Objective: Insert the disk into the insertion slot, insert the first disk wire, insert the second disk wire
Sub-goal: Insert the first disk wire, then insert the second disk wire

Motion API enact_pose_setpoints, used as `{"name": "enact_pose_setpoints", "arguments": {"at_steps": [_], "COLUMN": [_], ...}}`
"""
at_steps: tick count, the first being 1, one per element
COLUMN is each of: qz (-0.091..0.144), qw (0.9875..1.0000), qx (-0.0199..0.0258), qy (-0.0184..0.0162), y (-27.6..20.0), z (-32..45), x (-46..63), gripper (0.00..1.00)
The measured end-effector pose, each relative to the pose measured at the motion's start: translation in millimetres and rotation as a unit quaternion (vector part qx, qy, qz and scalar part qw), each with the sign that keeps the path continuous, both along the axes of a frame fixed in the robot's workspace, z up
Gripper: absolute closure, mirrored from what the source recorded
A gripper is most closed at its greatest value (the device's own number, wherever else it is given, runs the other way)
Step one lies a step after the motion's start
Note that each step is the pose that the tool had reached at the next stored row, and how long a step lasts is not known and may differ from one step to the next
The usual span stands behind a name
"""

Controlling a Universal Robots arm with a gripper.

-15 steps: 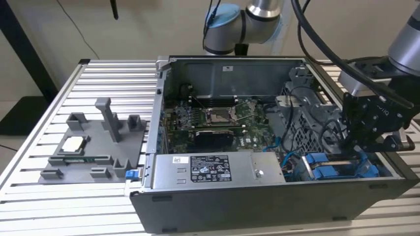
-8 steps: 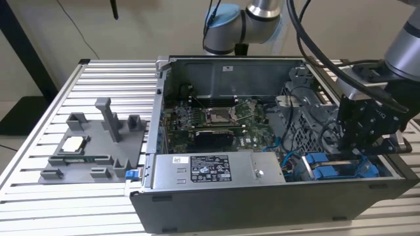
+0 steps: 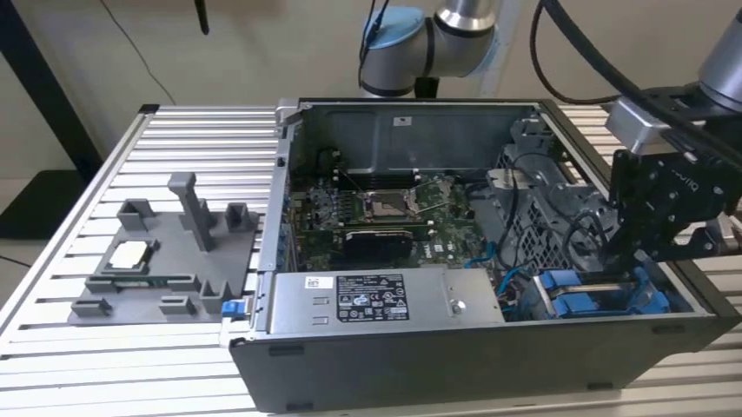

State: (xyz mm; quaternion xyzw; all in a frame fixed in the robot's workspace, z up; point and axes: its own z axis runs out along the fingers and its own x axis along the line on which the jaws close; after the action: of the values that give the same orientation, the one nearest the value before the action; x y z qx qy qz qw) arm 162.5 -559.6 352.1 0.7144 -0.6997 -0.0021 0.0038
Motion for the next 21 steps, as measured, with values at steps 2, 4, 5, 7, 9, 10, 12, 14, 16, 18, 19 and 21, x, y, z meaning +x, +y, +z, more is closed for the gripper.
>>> {"name": "enact_pose_setpoints", "arguments": {"at_steps": [2,4,5,7,9,10,12,14,16,18,19,21], "qz": [0.000,0.000,0.000,0.000,0.000,0.000,0.000,0.000,0.000,0.000,0.000,0.000], "qw": [1.0000,1.0000,1.0000,1.0000,1.0000,1.0000,1.0000,1.0000,1.0000,1.0000,1.0000,1.0000], "qx": [0.0000,0.0000,0.0001,-0.0001,0.0001,0.0001,0.0001,0.0001,-0.0001,0.0001,0.0001,0.0009], "qy": [0.0000,0.0000,0.0000,0.0002,0.0006,0.0007,0.0007,0.0007,0.0007,0.0007,0.0007,0.0008], "y": [0.0,0.0,0.0,0.0,0.0,0.0,0.0,0.0,0.1,0.0,0.1,0.0], "z": [6.7,14.2,18.3,23.6,24.4,24.5,24.5,24.5,24.7,24.6,24.6,24.6], "x": [0.0,0.0,0.0,0.1,0.0,0.0,0.0,0.0,0.8,3.1,4.8,8.6], "gripper": [0.73,0.73,0.73,0.73,0.73,0.73,0.73,0.73,0.73,0.73,0.73,0.73]}}
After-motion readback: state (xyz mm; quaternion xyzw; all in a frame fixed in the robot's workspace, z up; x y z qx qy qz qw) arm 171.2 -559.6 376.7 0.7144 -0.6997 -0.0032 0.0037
